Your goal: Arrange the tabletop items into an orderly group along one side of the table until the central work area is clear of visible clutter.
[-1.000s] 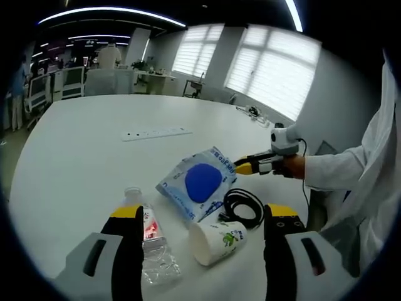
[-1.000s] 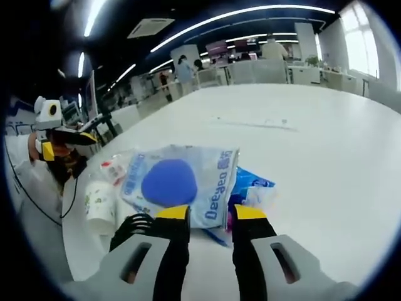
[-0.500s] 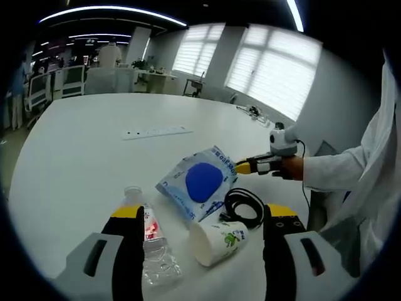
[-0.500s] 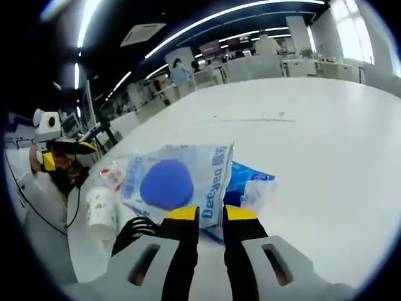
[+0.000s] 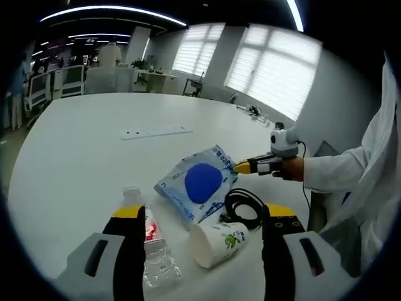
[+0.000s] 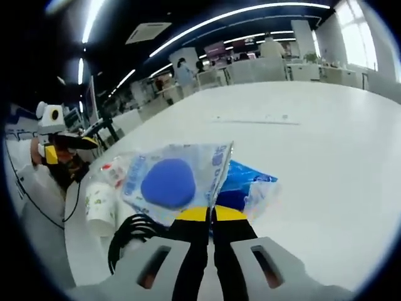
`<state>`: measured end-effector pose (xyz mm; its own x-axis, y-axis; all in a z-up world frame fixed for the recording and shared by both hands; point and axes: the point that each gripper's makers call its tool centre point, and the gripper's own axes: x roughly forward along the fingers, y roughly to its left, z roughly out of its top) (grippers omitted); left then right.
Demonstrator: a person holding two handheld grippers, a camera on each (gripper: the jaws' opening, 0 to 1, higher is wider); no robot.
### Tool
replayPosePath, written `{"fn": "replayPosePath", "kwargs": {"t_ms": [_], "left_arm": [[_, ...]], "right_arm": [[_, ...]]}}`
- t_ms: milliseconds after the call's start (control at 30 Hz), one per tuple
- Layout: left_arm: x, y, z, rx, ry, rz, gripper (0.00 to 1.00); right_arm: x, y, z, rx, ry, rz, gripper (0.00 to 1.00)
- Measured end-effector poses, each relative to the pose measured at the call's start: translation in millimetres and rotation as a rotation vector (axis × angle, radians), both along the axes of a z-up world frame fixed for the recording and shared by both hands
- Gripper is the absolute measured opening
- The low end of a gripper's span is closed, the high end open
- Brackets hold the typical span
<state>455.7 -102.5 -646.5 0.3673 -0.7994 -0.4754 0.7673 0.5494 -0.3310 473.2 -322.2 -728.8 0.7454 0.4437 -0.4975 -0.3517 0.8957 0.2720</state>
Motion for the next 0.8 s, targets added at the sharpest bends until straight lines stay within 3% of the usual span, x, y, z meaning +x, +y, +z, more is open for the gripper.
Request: {"fn": "replayPosePath", "kwargs": {"t_ms": [500,800], "left_arm": [[4.5,-9.9,2.6,-0.007,-0.008,-0.012,0.73],[17.7,-23.4,1.6,0.031,-0.025,-0.033,0.69]], "right_arm": [[-5.7,3.6,8.4,0.027,-0.043,0.016,0.0],[-5.9,4.4,9.7,0.039,-0.049,0.018,0.0]]}}
